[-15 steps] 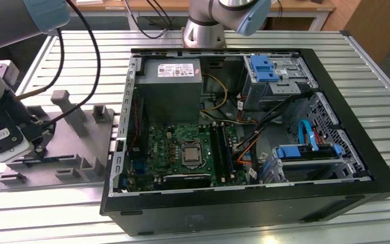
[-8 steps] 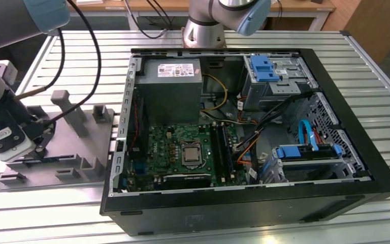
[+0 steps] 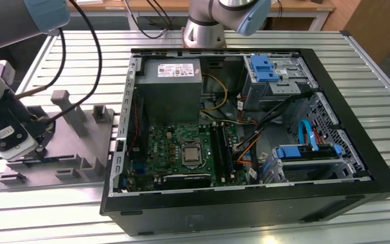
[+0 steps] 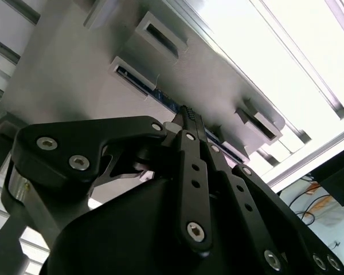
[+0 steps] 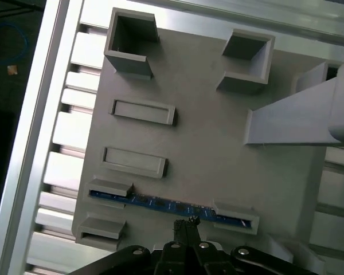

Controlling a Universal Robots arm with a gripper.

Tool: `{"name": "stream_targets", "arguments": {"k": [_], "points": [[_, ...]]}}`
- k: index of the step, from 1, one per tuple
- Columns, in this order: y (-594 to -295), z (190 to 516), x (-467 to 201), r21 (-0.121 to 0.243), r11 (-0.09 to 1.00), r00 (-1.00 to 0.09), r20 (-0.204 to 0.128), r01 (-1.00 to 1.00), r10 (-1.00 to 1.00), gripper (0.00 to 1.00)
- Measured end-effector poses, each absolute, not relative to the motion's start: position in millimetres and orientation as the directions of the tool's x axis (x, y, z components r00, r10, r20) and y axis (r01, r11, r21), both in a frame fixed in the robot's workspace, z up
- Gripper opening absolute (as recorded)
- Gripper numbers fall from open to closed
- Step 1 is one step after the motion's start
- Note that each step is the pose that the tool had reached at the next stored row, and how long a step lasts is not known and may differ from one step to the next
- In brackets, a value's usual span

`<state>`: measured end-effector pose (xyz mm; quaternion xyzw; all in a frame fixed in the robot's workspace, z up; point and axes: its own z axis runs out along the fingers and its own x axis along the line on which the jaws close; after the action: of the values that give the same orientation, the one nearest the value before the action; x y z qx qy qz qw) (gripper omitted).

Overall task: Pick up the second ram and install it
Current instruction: 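Pick up the second ram and move it above second insertion slot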

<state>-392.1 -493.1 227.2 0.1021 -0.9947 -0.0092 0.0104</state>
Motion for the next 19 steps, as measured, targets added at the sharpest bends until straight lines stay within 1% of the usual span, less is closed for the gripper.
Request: {"name": "stream_targets", "arguments": {"k": [19], "points": [[-493.1, 227.2, -392.2, 0.020, 0.944, -0.944, 0.019, -0.330, -0.330, 0.10]]}}
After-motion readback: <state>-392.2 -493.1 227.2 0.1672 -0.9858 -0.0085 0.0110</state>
